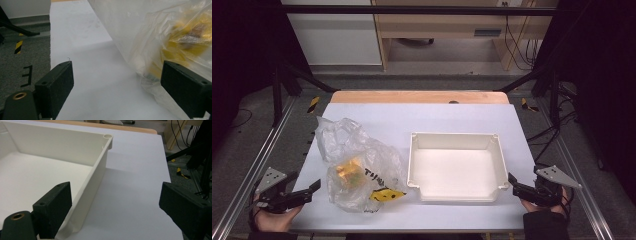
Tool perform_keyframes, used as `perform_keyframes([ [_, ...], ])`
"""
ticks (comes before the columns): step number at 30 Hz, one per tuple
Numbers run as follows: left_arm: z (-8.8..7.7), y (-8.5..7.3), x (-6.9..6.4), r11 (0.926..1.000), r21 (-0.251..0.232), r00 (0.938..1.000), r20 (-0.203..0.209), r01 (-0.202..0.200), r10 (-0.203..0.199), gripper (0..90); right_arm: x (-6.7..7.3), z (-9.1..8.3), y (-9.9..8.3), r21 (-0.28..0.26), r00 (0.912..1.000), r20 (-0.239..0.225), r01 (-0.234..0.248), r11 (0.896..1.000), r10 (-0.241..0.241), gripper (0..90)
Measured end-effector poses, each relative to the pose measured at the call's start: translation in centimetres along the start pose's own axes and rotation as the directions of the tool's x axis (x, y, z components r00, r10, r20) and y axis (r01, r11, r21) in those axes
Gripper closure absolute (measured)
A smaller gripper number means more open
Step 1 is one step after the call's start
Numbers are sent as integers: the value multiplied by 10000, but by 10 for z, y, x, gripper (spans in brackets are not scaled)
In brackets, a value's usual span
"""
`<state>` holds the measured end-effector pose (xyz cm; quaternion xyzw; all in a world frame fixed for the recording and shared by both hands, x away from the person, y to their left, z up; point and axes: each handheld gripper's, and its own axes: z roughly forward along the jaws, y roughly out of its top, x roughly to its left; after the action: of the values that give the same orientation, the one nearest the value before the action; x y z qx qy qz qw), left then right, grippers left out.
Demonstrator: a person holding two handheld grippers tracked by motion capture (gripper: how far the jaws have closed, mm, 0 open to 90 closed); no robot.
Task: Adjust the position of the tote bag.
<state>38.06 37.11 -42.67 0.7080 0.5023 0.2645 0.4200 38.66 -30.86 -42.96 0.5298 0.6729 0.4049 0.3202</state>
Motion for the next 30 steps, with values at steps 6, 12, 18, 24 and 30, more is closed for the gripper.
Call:
perform_keyframes([
  [6,-6,5,-5,9997,-259,9999,112,-18,21,131,6,-2,3,-115,9994,-312,124,9999,-128,134],
  [12,-10,9,-9,9986,-529,9998,211,-48,60,141,14,-4,8,-288,9974,-693,167,9994,-186,159],
  [18,-12,14,-16,9978,-640,9989,421,-157,184,149,24,-4,14,-350,9934,-1097,288,9990,-325,173],
  [24,-12,18,-24,9970,-725,9974,634,-285,331,151,34,-4,20,-530,9881,-1478,358,9980,-432,204],
  [30,-14,21,-28,9961,-814,9968,701,-334,392,165,45,-4,25,-570,9820,-1827,384,9976,-482,217],
])
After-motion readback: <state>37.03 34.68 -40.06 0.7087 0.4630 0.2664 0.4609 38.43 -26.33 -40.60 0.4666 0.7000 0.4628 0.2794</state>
